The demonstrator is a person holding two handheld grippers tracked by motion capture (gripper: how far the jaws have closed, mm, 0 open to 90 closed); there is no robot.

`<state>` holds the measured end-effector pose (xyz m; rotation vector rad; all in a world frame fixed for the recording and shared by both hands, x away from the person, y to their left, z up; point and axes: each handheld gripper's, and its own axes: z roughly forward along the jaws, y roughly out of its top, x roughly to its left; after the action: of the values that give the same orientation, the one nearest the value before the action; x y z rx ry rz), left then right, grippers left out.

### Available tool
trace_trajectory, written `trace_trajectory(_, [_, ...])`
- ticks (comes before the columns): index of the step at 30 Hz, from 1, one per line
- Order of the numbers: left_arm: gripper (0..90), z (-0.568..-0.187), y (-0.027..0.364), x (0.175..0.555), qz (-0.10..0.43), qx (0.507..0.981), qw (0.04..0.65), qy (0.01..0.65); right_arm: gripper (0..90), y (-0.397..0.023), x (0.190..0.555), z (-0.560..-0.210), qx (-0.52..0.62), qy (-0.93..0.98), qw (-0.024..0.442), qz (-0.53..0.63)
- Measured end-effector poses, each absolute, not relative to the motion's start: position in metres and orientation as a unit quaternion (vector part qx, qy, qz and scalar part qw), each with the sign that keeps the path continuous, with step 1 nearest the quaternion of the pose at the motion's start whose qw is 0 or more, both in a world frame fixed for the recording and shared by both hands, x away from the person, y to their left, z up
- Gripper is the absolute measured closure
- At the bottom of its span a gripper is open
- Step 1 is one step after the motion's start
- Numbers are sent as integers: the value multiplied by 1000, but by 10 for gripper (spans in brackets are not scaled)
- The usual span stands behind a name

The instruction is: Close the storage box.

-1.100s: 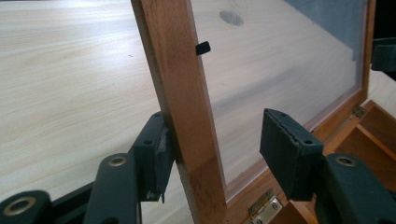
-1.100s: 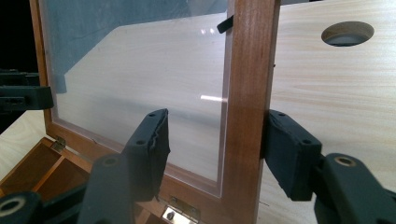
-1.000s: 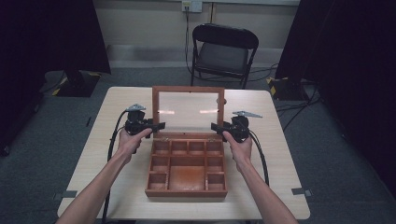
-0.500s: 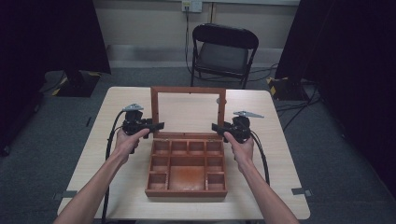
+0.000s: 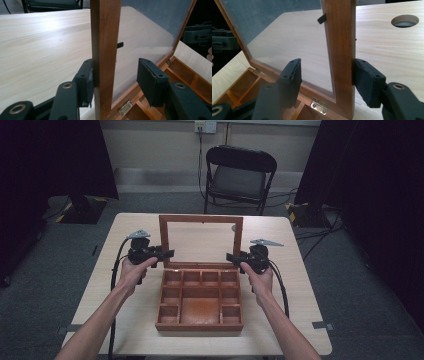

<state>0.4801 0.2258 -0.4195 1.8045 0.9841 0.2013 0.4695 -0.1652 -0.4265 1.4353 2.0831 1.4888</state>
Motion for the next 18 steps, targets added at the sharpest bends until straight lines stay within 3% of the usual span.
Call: trace_trajectory(18, [449,-414,226,467,92,758,509,398,421,-164,463,-423,481,708,104,506])
